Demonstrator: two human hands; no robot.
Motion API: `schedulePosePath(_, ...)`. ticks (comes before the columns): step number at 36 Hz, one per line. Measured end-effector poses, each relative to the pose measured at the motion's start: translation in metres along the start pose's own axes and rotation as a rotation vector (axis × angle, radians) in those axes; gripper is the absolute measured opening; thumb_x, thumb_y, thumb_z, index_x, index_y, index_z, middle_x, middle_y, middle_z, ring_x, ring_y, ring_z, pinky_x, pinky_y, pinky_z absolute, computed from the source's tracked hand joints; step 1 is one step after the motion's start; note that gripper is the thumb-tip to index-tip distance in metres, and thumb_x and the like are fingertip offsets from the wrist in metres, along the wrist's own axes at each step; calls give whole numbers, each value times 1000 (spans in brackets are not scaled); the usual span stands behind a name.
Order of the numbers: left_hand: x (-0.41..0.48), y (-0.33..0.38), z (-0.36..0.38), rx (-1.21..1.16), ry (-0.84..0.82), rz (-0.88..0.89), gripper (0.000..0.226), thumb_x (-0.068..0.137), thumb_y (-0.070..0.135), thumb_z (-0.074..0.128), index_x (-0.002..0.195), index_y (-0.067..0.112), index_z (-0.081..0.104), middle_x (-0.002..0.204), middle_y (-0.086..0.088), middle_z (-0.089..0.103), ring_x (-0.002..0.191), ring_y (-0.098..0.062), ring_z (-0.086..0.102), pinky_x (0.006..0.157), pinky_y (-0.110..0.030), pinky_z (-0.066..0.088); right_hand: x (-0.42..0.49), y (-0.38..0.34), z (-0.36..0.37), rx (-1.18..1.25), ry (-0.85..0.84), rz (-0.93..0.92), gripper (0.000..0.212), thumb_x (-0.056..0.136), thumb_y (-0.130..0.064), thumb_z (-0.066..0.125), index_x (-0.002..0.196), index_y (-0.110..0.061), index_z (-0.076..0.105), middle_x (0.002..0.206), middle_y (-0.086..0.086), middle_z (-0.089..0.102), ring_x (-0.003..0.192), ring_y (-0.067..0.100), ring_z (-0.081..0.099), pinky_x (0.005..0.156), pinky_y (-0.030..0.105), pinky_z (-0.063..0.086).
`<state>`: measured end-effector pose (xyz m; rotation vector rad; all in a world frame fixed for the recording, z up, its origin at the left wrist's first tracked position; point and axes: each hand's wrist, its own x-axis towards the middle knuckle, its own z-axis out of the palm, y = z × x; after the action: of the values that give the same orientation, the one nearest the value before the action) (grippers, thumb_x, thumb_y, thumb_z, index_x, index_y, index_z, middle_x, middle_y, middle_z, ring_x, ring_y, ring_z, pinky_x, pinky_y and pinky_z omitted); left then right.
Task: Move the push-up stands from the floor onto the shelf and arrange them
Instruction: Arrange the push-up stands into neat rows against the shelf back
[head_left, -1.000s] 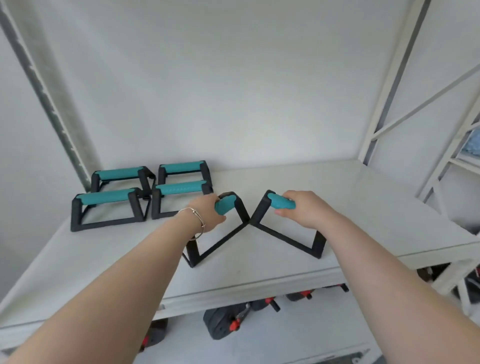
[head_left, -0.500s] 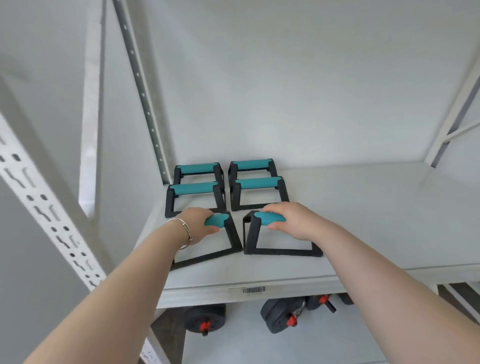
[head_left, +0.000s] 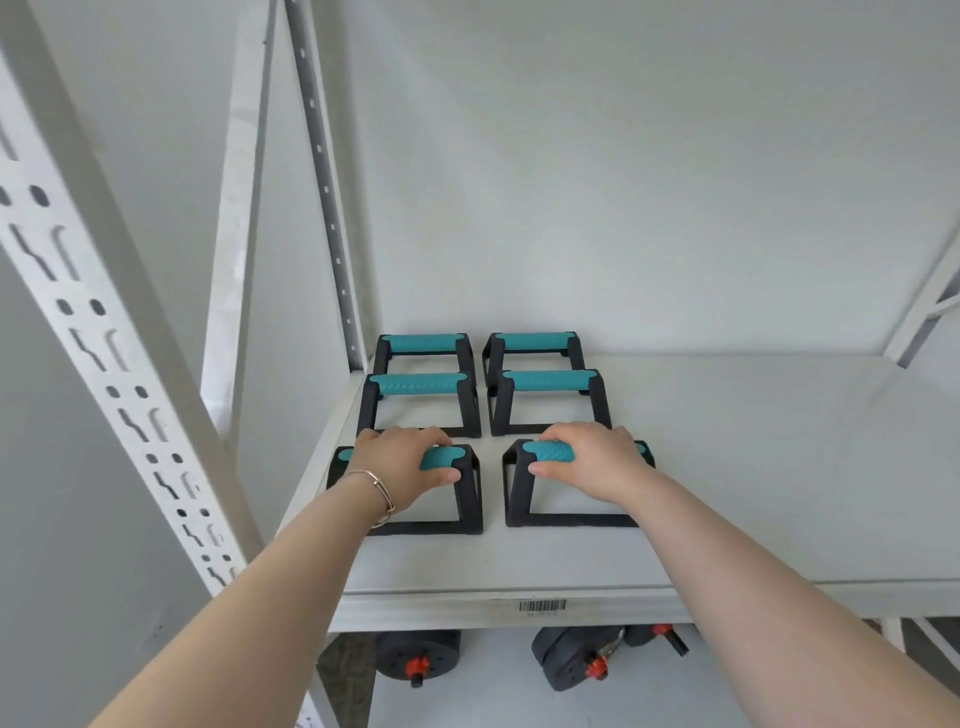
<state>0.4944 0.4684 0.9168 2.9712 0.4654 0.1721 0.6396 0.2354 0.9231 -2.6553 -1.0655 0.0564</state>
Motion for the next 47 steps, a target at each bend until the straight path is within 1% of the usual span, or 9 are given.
schedulePosePath(2,2,-1,4,4,27,3,41,82,70,46,114,45,49,103,14,62,95,-14,52,90,-40,34,3,-1,0,3,1,6,47,83,-69,53,120,-40,57,116,-9,62,112,19,51,97,42,33)
schedulePosePath(8,11,-5,6,18,13,23,41,83,69,44,116,45,47,105,13,62,96,-15,50,87,-40,32,11,-2,-3,2,-34,4,48,84,-69,52,121,-40,58,114,-8,62,111,19,51,102,44,31)
schedulePosePath(12,16,-7,4,25,4,31,41,83,69,44,115,44,48,105,12,62,96,-16,50,85,-40,31,13,-1,-5,21,-42,4,48,83,-69,53,122,-41,58,116,-7,61,112,19,50,104,43,30)
schedulePosePath(19,21,-5,6,38,12,7,40,83,69,45,115,44,48,103,10,62,97,-17,51,87,-41,34,18,-4,-5,3,-37,6,52,84,-70,51,127,-41,56,121,-6,61,116,21,49,103,43,31)
schedulePosePath(24,22,-4,6,43,13,3,40,84,68,45,115,44,48,105,10,63,99,-17,52,88,-42,34,22,-4,-3,-2,-35,-2,51,84,-70,50,125,-41,56,117,-7,61,115,21,50,104,45,30)
schedulePosePath(33,28,-4,7,60,-11,0,40,84,69,43,116,44,46,108,10,63,99,-18,52,90,-44,35,27,0,1,-20,-30,-20,53,83,-73,49,125,-41,56,115,-7,62,113,20,49,100,43,31)
schedulePosePath(37,29,-4,8,69,-12,-7,41,83,69,43,116,44,46,106,9,62,97,-18,52,89,-45,35,29,1,3,-38,-32,-25,54,83,-74,47,125,-42,55,115,-8,62,114,20,49,100,44,31)
schedulePosePath(42,30,-4,8,62,-15,-8,41,84,69,43,116,44,46,106,9,62,96,-18,51,89,-44,34,32,2,3,-38,-35,-24,56,82,-75,47,126,-42,55,117,-8,61,116,20,48,99,43,30)
schedulePosePath(47,31,-3,8,67,-13,-11,41,84,68,43,117,44,46,107,9,62,98,-18,51,90,-45,34,33,3,5,-30,-19,-28,52,82,-74,48,124,-43,56,114,-8,62,114,19,48,99,42,30)
